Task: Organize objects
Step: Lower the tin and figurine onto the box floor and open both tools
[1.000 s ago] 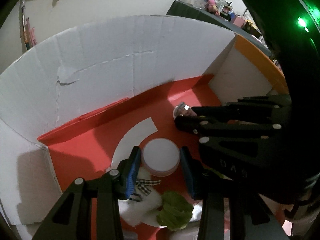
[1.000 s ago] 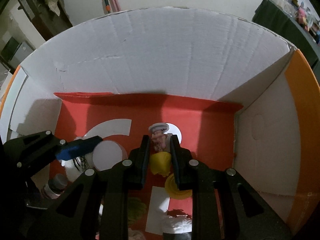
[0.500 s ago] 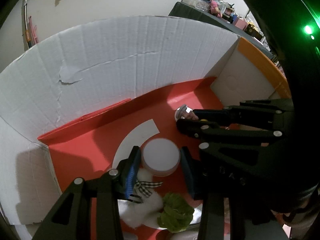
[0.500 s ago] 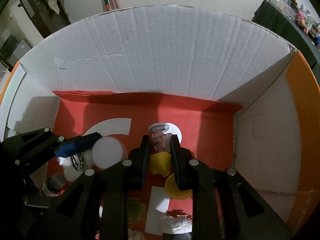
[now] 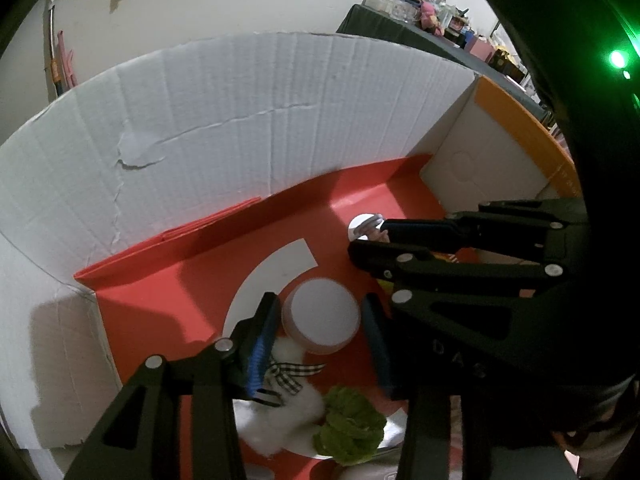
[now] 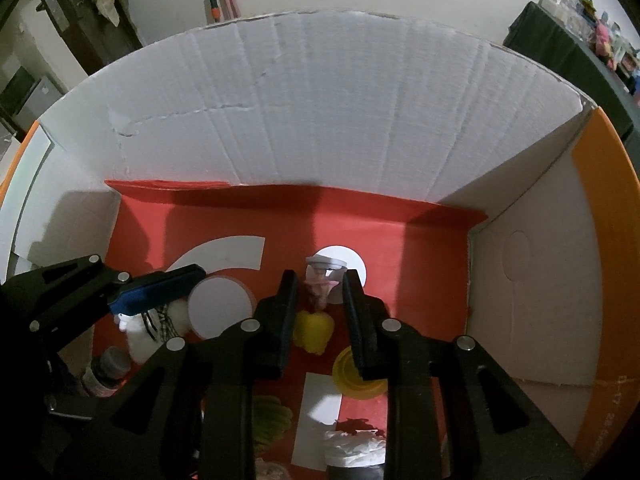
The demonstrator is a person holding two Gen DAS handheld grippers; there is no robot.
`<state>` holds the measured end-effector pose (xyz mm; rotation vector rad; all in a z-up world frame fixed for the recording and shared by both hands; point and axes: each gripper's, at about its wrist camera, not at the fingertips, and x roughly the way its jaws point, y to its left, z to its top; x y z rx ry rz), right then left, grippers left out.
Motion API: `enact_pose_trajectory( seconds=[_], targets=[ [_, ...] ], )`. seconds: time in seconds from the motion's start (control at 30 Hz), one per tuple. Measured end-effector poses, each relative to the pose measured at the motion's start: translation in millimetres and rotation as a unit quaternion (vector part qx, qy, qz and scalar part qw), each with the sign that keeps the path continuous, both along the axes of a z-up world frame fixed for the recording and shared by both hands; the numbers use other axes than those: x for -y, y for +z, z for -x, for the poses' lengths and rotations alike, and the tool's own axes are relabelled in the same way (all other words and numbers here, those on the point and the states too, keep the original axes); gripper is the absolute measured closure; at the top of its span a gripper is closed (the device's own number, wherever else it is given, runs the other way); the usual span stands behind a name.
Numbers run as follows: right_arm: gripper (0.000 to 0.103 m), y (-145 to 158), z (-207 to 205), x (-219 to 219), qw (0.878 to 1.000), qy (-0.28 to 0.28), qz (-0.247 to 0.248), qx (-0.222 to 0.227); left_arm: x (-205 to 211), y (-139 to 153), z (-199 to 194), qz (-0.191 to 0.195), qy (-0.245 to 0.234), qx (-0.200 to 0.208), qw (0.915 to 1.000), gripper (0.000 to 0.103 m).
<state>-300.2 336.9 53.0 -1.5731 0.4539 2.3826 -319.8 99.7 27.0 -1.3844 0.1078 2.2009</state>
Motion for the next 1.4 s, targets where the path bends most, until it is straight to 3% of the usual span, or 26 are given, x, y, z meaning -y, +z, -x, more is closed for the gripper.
enact_pose_trajectory(
  seconds=[0.3, 0.73, 1.0, 1.4],
  targets=[
    [0.080, 3, 3, -2, 1.000, -0.003, -0.003, 0.001, 5, 2, -5, -0.008, 0.010, 0.001, 0.9999, 0.050],
    [0.080, 11, 1, -4, 1.000, -0.005, -0.004, -0.012, 7, 0, -15, -0.012, 0.002, 0.004, 0.9999, 0.050],
    [0.080, 16, -7, -5, 1.000, -0.009, -0.005, -0.020, 1, 7, -2, -0.014, 0.001, 0.007, 0.9999, 0.050],
    [0.080, 45, -15, 4, 0.998, -0.014, -0.013, -0.062, 2, 35, -13, -0.029, 0.023, -0.031, 0.9988, 0.049]
  ],
)
